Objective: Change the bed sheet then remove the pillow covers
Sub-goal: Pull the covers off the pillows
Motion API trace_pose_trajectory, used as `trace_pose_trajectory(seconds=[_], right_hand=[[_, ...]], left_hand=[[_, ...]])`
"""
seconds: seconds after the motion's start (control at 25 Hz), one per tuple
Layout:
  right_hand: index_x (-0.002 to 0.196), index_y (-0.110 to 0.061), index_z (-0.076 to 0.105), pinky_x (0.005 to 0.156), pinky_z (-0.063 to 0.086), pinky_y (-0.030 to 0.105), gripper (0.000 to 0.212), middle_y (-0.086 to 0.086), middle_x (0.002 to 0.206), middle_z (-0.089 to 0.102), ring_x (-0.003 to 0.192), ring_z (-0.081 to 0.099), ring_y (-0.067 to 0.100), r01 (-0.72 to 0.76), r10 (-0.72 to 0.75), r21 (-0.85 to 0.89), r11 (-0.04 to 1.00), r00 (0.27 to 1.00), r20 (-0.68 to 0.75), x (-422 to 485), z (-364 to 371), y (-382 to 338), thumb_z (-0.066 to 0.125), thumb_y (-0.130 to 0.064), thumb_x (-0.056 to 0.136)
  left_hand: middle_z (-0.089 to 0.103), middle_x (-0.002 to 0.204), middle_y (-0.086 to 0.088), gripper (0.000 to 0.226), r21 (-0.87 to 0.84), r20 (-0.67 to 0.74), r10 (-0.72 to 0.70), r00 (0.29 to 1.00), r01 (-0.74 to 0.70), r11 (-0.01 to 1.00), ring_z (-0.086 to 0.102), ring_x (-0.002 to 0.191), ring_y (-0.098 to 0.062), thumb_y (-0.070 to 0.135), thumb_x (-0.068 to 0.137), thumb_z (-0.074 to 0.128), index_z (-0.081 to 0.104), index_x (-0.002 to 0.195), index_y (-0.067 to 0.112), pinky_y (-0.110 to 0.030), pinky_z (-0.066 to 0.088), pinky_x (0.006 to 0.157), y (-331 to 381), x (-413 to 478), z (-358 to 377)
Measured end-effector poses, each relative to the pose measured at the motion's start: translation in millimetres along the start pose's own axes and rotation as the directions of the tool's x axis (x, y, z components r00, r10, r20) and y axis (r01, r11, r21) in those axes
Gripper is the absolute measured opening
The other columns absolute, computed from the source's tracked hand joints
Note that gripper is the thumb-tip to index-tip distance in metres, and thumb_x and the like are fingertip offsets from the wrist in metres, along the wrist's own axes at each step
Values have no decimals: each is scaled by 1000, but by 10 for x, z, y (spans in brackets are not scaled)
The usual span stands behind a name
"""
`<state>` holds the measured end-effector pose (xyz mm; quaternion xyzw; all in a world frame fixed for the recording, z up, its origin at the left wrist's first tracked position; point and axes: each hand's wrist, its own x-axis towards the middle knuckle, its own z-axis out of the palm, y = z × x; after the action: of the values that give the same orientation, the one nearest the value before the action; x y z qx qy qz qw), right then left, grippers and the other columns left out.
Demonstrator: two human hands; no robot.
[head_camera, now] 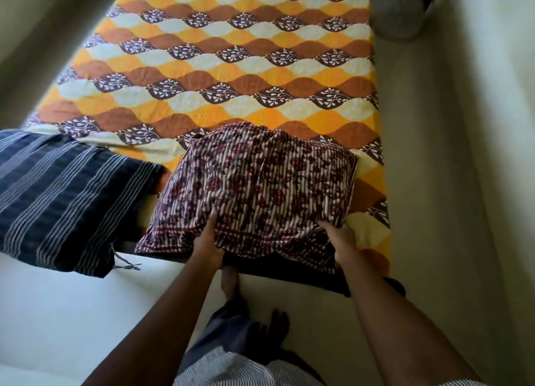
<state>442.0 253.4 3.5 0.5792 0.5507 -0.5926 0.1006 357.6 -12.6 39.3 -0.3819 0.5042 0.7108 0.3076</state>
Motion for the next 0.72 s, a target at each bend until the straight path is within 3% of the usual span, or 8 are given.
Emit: trace_pose_trajectory(seconds=[0.08,0.2,0.28,0.4,0.48,0.56,0.64,0.72], right_hand=[[139,-14,41,98,45,40,61,9,138,48,120,50,30,120,-129,-145,982,990,-55,-122,-176,-131,64,-31,85],[144,-18,33,104,41,44,70,7,147,38,129,42,30,169,-183,-153,974,980,-77,-380,-410,-232,65,-36,84],[143,-19,34,103,41,44,73,7,147,38,128,43,30,188,-201,-131,973,975,-91,-593,-568,-154,68,-38,82],[135,-20,46,99,44,48,68,7,138,48,121,49,32,181,-212,-192,964,965,-153,-803,-790,187,70,-46,77],[125,-17,52,95,47,45,59,8,129,54,114,53,31,164,-211,-206,965,950,-229,-887,-858,458,70,-46,77],[122,-12,55,89,46,37,48,11,126,56,111,54,29,161,-192,-128,979,940,-281,-974,-819,704,66,-39,83],[130,-13,49,87,43,34,47,11,131,53,115,51,29,152,-175,-107,983,948,-267,-1099,-739,863,58,-35,90],[140,-16,40,88,42,33,50,9,137,47,121,48,28,163,-192,-141,976,956,-222,-1280,-701,959,53,-32,94]], left_hand=[[48,137,-13,102,-94,-16,-115,993,113,989,48,123,-35,35,62,85,28,144,15,-53,54,74,55,226,-66],[51,134,-15,114,-16,-46,-86,995,85,996,53,116,-33,24,46,93,33,142,12,-45,53,60,14,421,-279],[54,130,-16,93,12,-80,36,996,-35,999,57,112,-30,13,57,88,40,136,4,-40,54,70,38,145,-330],[55,128,-14,51,17,-67,58,996,-57,998,56,111,-27,4,83,65,47,130,-2,-31,53,84,-158,-140,-488],[55,124,-12,45,36,-63,77,995,-75,997,55,109,-25,4,88,59,46,130,-3,-26,55,78,-386,-268,-563],[51,132,-14,43,141,-55,91,994,-83,987,51,120,-27,9,91,55,44,131,-2,-31,48,92,-626,-359,-562],[47,137,-19,44,223,-53,111,992,-97,970,47,126,-31,13,92,53,43,132,-1,-37,42,101,-724,-348,-531],[47,138,-17,49,172,-72,106,992,-92,981,48,125,-32,11,90,57,41,135,1,-38,43,101,-713,-326,-513]])
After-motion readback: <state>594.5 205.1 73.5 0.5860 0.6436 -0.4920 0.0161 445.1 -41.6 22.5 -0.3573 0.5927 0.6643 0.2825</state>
